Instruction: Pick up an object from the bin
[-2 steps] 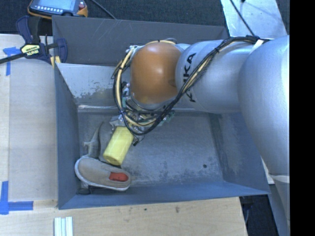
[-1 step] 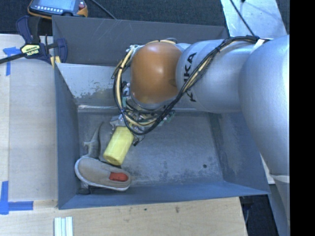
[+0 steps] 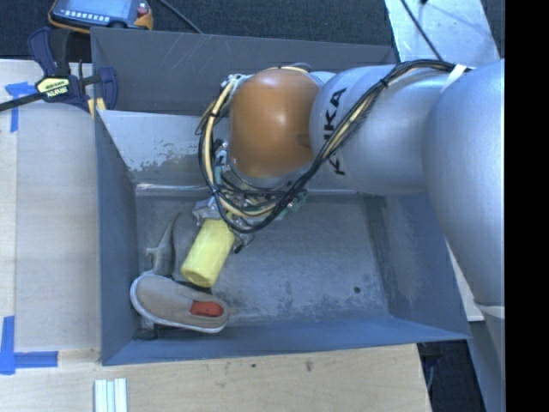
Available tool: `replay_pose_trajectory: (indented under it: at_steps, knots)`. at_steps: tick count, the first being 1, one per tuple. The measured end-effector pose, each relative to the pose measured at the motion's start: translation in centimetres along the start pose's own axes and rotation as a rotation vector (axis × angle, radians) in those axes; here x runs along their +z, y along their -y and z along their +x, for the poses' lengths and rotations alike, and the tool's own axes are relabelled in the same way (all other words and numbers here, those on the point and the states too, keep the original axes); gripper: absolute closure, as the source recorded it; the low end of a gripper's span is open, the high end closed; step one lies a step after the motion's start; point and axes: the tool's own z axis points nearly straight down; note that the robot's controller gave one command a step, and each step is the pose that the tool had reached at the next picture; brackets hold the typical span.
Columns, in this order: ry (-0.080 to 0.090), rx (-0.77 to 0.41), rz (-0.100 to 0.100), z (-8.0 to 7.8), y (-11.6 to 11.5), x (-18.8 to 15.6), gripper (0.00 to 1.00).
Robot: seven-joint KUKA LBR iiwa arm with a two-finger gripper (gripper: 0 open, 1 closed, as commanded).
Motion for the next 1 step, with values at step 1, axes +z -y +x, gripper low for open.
replay_pose_trajectory:
  at_steps: [1]
  knots:
    - [0.001,0.000,0.002,-0.05,0.04,-1.32,1.00]
